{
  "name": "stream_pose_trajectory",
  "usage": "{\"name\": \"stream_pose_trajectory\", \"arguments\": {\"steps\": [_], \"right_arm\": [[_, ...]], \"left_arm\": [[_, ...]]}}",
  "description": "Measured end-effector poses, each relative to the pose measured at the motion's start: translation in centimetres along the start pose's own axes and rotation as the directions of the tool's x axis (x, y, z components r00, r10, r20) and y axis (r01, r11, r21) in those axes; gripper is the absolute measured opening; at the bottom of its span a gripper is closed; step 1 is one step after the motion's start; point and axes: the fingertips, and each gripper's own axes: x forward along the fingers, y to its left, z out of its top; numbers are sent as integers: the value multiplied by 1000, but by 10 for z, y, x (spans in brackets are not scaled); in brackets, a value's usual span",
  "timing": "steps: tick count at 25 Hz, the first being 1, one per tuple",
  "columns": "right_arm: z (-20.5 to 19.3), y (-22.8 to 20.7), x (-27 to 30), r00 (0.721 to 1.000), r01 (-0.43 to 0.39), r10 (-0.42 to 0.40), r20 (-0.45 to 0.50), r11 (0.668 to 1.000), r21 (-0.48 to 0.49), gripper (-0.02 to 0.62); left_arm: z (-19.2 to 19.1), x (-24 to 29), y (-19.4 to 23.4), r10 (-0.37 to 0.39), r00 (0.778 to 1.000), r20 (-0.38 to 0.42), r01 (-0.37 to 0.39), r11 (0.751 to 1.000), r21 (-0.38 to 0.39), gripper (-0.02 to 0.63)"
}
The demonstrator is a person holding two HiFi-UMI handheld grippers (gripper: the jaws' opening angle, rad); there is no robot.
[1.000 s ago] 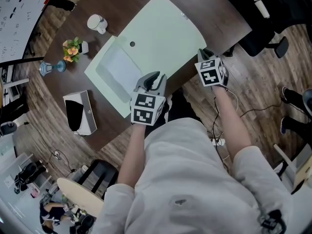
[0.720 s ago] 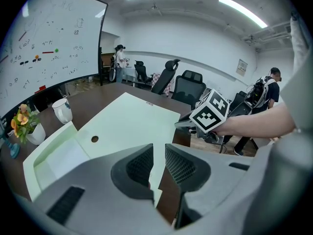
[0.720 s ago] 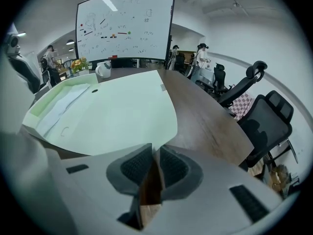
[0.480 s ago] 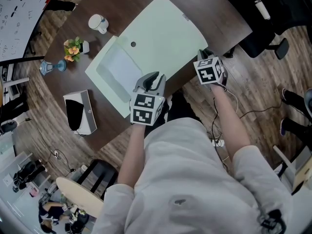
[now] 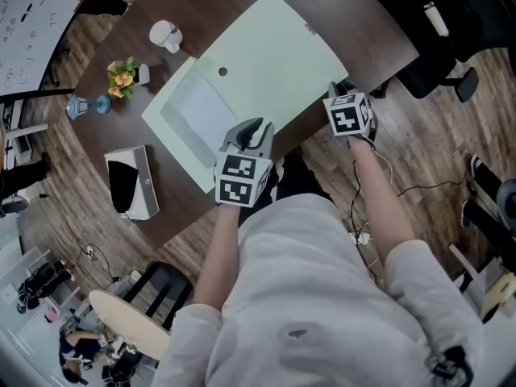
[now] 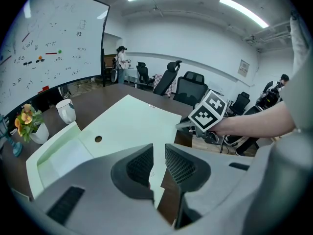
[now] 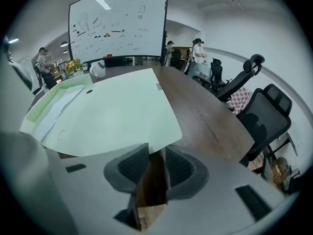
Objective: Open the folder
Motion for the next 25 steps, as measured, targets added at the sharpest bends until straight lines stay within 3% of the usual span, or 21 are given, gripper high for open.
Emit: {"name": "stream_pose_trajectory", "arguments": {"steps": [15, 25], "right_arm": [[2, -13, -2, 1000, 18, -18, 6, 997, 75, 169], [4, -15, -2, 999, 33, -33, 10, 999, 35, 181]], "left_arm": [[0, -2, 0, 11, 1000, 4, -11, 1000, -19, 77], [3, -1, 1, 19, 1000, 6, -19, 1000, -16, 77]]}}
